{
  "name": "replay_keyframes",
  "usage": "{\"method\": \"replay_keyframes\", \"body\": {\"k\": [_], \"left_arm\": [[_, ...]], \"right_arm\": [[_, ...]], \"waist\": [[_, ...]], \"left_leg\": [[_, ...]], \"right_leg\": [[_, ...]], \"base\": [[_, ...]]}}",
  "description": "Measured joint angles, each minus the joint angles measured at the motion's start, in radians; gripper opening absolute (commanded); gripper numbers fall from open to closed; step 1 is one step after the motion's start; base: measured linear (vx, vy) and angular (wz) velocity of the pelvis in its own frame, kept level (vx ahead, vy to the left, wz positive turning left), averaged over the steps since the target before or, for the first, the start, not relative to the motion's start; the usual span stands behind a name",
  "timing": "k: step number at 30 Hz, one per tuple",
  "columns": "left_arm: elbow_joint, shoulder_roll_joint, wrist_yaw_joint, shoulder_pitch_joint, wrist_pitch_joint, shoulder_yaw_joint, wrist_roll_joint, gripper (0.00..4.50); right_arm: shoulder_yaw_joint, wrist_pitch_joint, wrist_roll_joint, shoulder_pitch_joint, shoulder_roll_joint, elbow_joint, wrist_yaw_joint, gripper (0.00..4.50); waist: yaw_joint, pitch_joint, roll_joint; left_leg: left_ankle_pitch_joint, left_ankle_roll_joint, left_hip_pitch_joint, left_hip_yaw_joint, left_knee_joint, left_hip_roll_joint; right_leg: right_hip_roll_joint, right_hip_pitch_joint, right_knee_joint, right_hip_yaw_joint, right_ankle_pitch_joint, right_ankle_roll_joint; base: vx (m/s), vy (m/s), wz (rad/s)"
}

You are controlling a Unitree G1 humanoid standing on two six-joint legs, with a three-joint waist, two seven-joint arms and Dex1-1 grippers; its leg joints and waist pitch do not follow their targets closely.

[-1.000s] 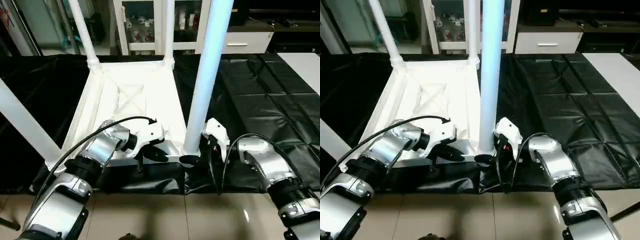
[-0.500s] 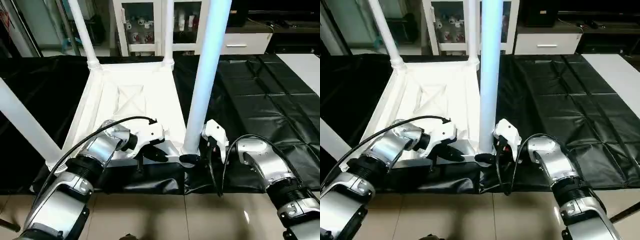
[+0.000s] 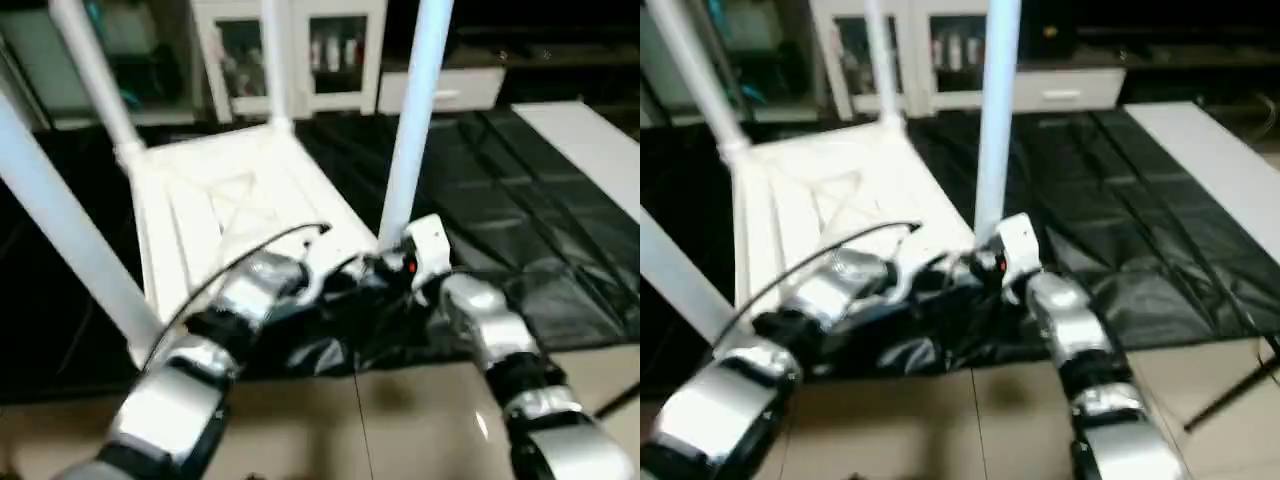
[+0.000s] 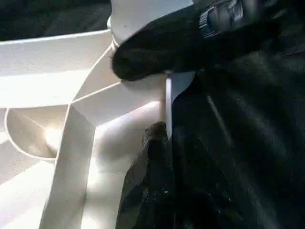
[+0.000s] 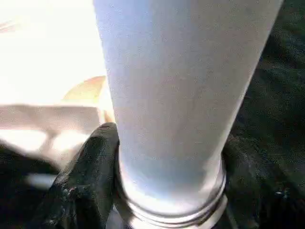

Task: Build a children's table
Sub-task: Rotate leg to tighten

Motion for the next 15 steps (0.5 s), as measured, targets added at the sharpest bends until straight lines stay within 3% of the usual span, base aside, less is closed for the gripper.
{"method": "replay_keyframes", "body": {"k": [3, 6, 12, 13, 15], "left_arm": [[0.052, -0.028, 0.080, -0.032, -0.012, 0.011, 0.003, 0.00], [0.105, -0.052, 0.125, -0.057, -0.044, 0.021, 0.005, 0.00], [0.115, -0.047, 0.112, -0.064, -0.078, 0.017, 0.005, 0.00], [0.115, -0.044, 0.108, -0.064, -0.083, 0.016, 0.005, 0.00], [0.114, -0.039, 0.084, -0.065, -0.100, 0.015, 0.005, 0.00]], "right_arm": [[-0.029, -0.033, -0.013, -0.042, 0.065, 0.060, -0.187, 2.67], [-0.049, -0.084, -0.026, -0.061, 0.097, 0.104, -0.297, 2.67], [-0.056, -0.141, -0.033, -0.062, 0.102, 0.114, -0.302, 2.67], [-0.056, -0.144, -0.034, -0.061, 0.101, 0.112, -0.297, 3.23], [-0.055, -0.160, -0.033, -0.044, 0.093, 0.091, -0.279, 3.39]], "waist": [[-0.015, 0.004, 0.005], [-0.018, 0.007, 0.009], [-0.014, 0.007, 0.007], [-0.013, 0.006, 0.007], [-0.009, 0.006, 0.005]], "left_leg": [[0.000, 0.000, -0.006, -0.003, -0.001, -0.001], [0.000, 0.000, -0.010, -0.001, -0.001, -0.005], [0.000, 0.001, -0.018, 0.003, -0.001, -0.004], [0.000, 0.001, -0.019, 0.005, -0.001, -0.004], [0.001, 0.001, -0.022, 0.011, 0.000, 0.000]], "right_leg": [[0.000, -0.002, -0.008, -0.001, 0.000, 0.000], [-0.001, -0.006, -0.008, 0.002, 0.000, 0.000], [-0.001, -0.016, -0.007, 0.006, 0.013, -0.020], [0.000, -0.017, -0.007, 0.005, 0.017, -0.024], [0.000, -0.020, -0.006, 0.004, 0.030, -0.026]], "base": [[0.000, 0.000, 0.00], [0.000, 0.000, 0.00], [0.000, 0.000, 0.00], [0.000, 0.000, 0.00], [0.000, 0.000, 0.00]]}}
